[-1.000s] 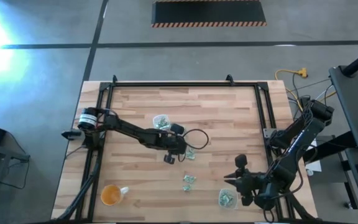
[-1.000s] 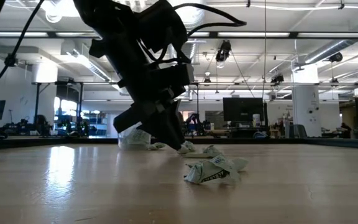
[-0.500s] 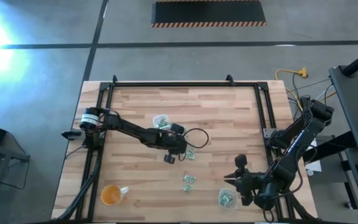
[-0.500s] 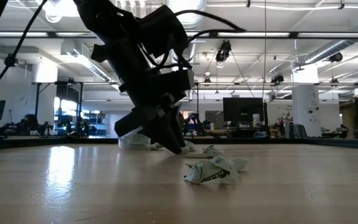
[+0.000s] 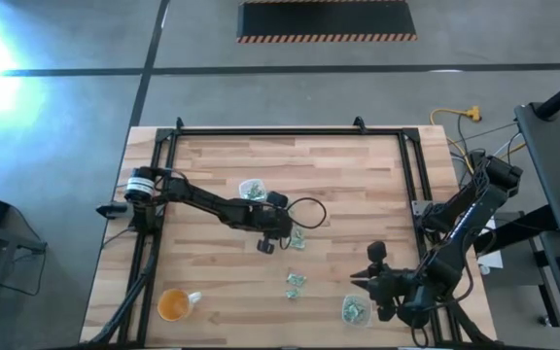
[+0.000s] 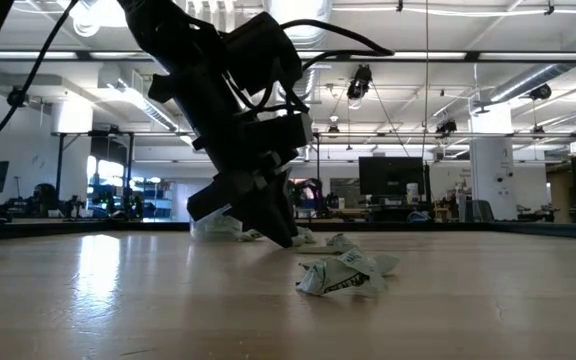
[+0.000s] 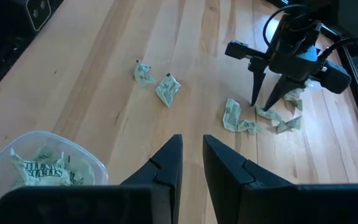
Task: Pick and place Stevia / Truvia into bins
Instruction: Put the stevia packet into the top transparent container, then put the stevia packet into the bottom transparent container
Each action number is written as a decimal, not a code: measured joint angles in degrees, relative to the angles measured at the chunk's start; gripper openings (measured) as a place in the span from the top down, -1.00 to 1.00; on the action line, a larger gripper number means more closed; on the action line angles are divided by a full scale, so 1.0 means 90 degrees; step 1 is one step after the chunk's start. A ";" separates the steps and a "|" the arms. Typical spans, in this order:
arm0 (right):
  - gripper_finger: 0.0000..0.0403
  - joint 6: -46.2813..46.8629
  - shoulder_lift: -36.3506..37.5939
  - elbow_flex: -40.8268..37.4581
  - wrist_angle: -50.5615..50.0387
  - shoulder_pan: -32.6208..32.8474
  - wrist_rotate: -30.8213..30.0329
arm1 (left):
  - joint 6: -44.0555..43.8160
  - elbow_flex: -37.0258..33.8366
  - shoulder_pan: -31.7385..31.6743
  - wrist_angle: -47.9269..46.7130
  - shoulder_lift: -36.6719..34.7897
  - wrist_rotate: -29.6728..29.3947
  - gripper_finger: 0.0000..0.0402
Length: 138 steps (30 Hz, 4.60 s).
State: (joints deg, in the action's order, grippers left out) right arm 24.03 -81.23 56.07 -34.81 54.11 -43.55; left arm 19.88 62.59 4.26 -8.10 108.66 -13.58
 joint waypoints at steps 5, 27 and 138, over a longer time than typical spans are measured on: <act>0.73 0.0000 0.0000 -0.0014 0.0016 0.0000 0.0000 | 0.0001 -0.0012 -0.0023 -0.0010 0.0001 -0.0003 0.72; 0.73 -0.0002 0.0001 -0.0048 0.0049 0.0000 0.0000 | 0.0002 0.0029 0.0058 -0.0082 -0.0333 -0.0199 1.00; 0.73 -0.2278 -0.0668 -0.1415 0.4225 -0.2596 0.3067 | -0.1481 -0.2246 0.0336 -0.0152 -0.4585 -0.1240 0.43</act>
State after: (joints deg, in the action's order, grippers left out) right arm 3.53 -87.24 43.34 3.22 30.74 -15.95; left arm 6.55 42.37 7.29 -9.47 67.40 -24.73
